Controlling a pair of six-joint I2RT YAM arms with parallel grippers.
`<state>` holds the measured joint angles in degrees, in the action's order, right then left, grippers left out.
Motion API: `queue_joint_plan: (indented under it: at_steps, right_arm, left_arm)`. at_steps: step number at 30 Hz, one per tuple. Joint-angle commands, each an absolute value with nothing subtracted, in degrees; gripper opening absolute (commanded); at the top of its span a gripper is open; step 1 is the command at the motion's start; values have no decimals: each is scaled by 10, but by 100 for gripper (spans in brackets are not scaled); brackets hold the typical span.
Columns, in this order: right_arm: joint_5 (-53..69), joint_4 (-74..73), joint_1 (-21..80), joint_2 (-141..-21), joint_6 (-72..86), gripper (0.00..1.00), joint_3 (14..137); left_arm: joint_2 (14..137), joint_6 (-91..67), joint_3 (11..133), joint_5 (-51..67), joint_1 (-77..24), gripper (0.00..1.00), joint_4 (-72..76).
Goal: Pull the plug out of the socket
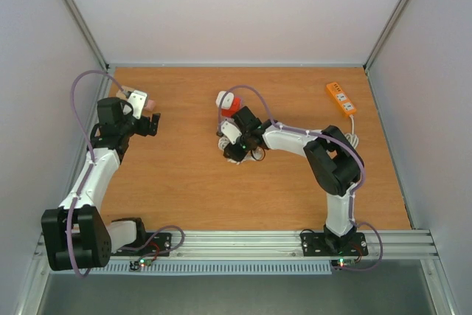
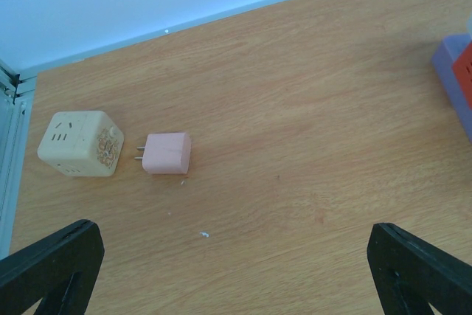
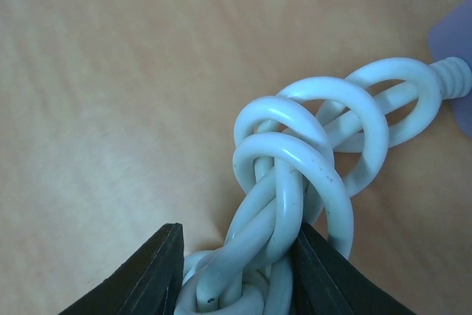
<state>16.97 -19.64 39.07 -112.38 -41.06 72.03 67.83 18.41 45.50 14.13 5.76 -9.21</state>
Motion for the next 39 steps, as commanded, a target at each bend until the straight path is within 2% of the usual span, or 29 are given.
queue_joint_plan:
  at_steps: [1,20,33,37,39]
  right_arm:
    - [206,-238,423,-1094,-432,37,675]
    - [160,-246,422,-922,-496,36,455]
    - [152,-249,275,-892,-573,38,415]
    - [146,-241,228,-892,-596,43,415]
    - [145,-232,207,-893,-600,49,419]
  left_arm:
    - [670,182,450,145,58,100,-70]
    - [675,182,453,150,58,100,-76]
    - [675,182,452,156,58,100,-76]
    - [678,182,452,157,58,100,-76]
    - [679,182,452,157,58,100,-76]
